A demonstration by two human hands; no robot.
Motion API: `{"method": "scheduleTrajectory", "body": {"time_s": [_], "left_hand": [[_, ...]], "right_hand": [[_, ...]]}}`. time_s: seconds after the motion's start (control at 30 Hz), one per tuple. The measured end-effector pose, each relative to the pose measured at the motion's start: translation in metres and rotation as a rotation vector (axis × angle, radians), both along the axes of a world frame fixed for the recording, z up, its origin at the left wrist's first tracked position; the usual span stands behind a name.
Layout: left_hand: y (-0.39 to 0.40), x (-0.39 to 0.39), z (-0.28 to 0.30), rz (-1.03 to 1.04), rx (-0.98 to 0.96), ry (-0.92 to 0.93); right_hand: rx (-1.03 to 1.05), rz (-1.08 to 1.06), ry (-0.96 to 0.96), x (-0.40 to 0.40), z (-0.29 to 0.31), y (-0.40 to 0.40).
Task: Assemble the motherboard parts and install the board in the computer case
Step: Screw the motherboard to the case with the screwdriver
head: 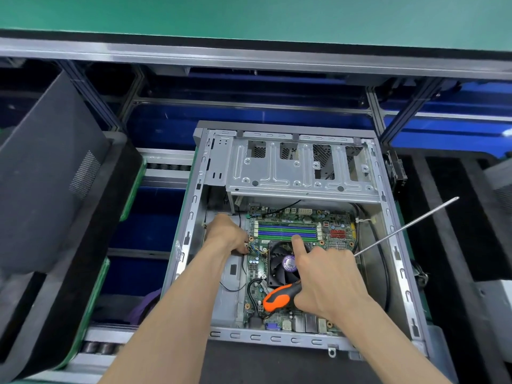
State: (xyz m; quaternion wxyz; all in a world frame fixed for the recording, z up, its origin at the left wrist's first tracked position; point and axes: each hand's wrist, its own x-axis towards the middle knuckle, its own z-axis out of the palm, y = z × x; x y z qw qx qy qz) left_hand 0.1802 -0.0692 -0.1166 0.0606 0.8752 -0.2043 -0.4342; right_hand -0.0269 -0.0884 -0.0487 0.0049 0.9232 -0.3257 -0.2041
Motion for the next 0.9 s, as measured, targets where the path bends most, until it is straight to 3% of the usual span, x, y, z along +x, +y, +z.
{"method": "scheduleTrajectory", "body": {"time_s": [0.3, 0.9], "left_hand": [[0.0043, -0.0037, -0.0024, 0.122, -0.048, 0.023], [0.0032, -0.0065, 0.0014, 0.094, -0.015, -0.026]], "right_hand": [[-0.019, -0.003, -0.027, -0.0021, -0.0017, -0.001], [0.001, 0.008, 0.001, -0.0025, 0.001, -0.0015]]}}
